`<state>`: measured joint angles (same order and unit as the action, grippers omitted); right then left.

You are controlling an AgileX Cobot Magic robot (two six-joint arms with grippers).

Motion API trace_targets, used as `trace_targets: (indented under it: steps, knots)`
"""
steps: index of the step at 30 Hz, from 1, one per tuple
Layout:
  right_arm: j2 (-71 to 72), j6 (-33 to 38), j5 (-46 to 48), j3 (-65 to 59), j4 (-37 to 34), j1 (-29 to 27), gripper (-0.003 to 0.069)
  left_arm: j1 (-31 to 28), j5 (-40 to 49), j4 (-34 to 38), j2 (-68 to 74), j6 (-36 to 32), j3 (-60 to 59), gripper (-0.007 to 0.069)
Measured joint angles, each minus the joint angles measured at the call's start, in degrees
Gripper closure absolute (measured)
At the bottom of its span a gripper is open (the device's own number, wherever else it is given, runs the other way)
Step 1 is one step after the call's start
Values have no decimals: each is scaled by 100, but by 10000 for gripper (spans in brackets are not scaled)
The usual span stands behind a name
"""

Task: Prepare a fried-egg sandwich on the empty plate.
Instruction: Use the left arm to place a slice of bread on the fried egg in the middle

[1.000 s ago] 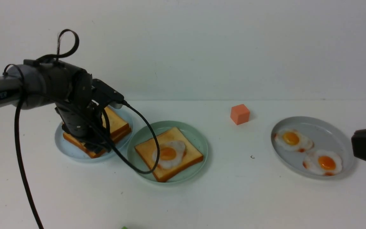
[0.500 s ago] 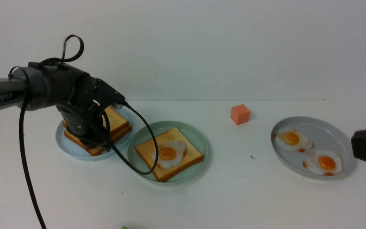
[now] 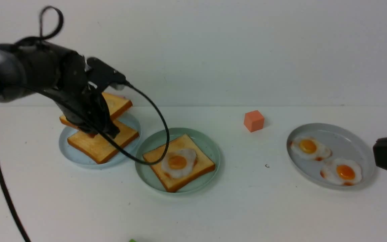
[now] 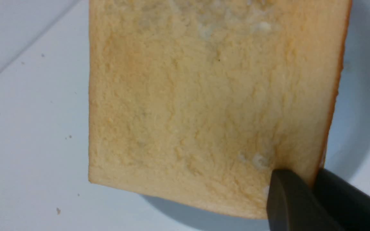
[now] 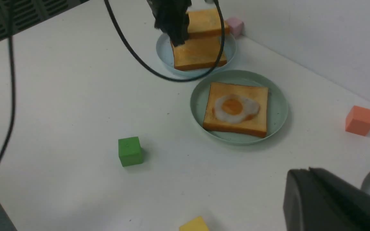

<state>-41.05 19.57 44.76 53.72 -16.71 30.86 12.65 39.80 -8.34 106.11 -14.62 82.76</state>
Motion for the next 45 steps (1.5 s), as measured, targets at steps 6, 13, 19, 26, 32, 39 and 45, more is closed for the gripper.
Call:
trace_targets:
  steps: [6, 13, 19, 26, 32, 39, 45]
  knots:
    - [0, -332, 73, 0, 377, 0, 616, 813, 122, 354, -790, -19, -276, 577]
    - [0, -571, 450, 0, 666, 0, 616, 2034, 140, 109, -626, 105, -664, 579]
    - [39, -575, 516, 0, 688, 0, 616, 2227, -90, -256, -129, 45, -681, 579]
    - [55, -575, 550, 0, 688, 0, 616, 2227, -262, -250, 168, -86, -681, 579]
    - [55, -575, 561, 0, 688, 0, 613, 2227, -280, -209, 312, -45, -681, 579]
    - [55, -575, 561, 0, 688, 0, 611, 2227, -362, -417, 489, -34, -681, 589]
    - [55, -575, 562, 0, 688, 0, 610, 2227, -380, -452, 489, -17, -681, 571]
